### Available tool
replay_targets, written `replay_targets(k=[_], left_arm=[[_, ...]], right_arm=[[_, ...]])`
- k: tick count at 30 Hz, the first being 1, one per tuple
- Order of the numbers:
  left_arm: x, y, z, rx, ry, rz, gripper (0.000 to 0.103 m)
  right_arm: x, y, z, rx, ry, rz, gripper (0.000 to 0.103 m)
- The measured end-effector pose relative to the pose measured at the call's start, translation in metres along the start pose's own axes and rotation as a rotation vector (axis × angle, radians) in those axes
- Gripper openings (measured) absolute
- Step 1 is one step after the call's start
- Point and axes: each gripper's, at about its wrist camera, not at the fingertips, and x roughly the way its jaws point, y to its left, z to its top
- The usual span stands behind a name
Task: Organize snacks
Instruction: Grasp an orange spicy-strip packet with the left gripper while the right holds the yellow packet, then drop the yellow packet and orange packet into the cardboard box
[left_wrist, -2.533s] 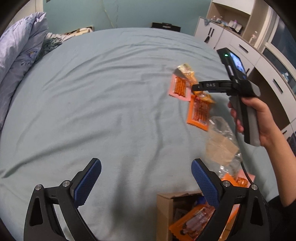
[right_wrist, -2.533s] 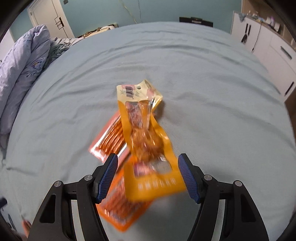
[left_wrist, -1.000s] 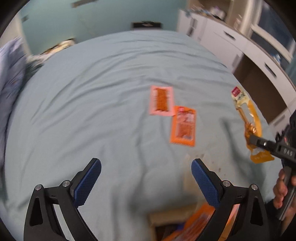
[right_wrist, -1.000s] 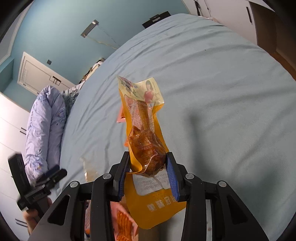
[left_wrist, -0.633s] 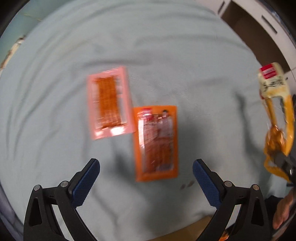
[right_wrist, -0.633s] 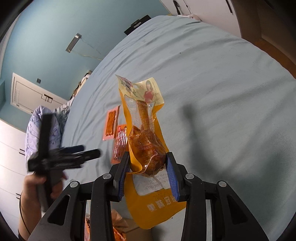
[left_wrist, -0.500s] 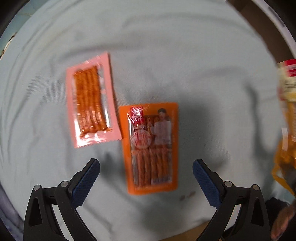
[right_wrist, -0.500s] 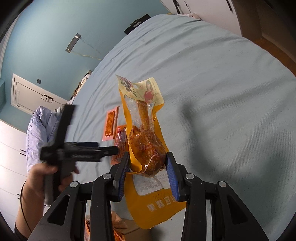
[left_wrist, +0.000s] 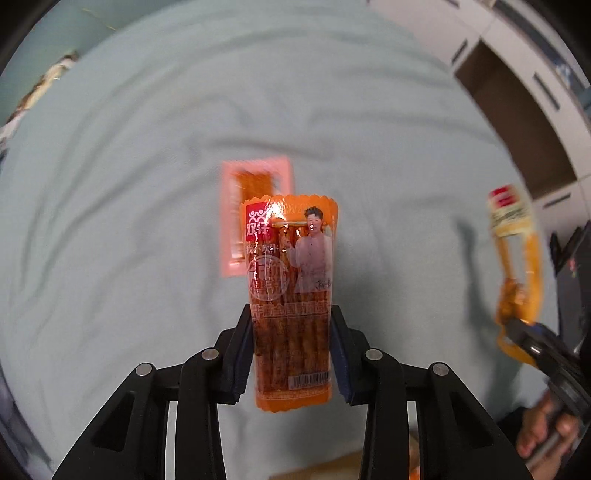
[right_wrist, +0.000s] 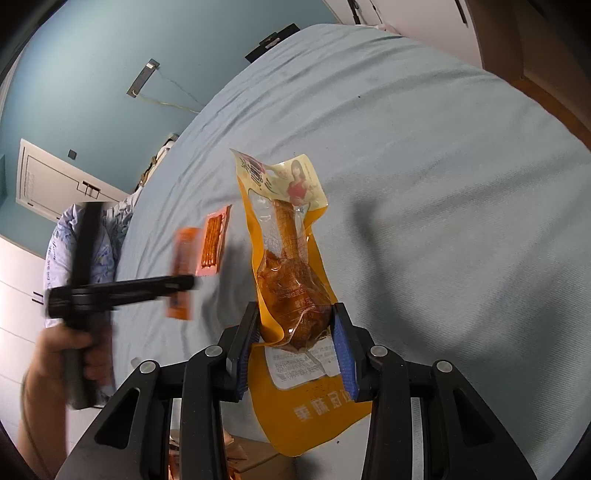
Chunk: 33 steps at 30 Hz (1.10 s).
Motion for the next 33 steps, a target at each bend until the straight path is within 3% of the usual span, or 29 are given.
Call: replay_targets(k=[3, 7, 13, 16, 18, 23, 24, 25, 27, 33], left_arm=[[-0.053, 0.006, -0.038, -0.013, -0.085, 0.005, 0.036], [-0.099, -0.007, -0.121, 0.045, -0.149, -0.070, 0.037], [-0.088, -0.045, -0.198, 0.048, -0.130, -0.165, 0.038], [-0.041, -0.045, -0.217, -0.013, -0.068, -0.198, 0.039], [-0.023, -0.051, -0.223, 0.010, -0.122, -0.153, 0.041], [-0.028, -0.073, -0.224, 0.076, -0.133, -0.133, 0.055], [-0.032, -0.081, -0.227, 0.109, -0.140, -0.118, 0.061], [-0.035, -0.086, -0.228, 0.128, -0.147, -0.121, 0.075], [-0.044, -0.095, -0.230, 0.141, -0.168, -0.139, 0.084], [-0.075, -0.065, -0.242, 0.052, -0.301, -0.126, 0.087]], right_arm=[[-0.001, 0.006, -0.003, -0.012, -0.004, -0.018, 0.036], [-0.003, 0.014, -0.008, -0.031, -0.008, -0.039, 0.036], [-0.007, 0.035, -0.022, -0.092, -0.007, -0.066, 0.036], [-0.012, 0.043, -0.031, -0.112, -0.015, -0.060, 0.036], [-0.019, 0.047, -0.039, -0.128, -0.027, -0.041, 0.036], [-0.038, 0.051, -0.063, -0.183, -0.071, 0.028, 0.036], [-0.041, 0.051, -0.070, -0.184, -0.070, 0.049, 0.036], [-0.046, 0.053, -0.078, -0.191, -0.069, 0.078, 0.036], [-0.051, 0.054, -0.091, -0.200, -0.067, 0.103, 0.036], [-0.054, 0.065, -0.137, -0.295, -0.019, 0.144, 0.036]])
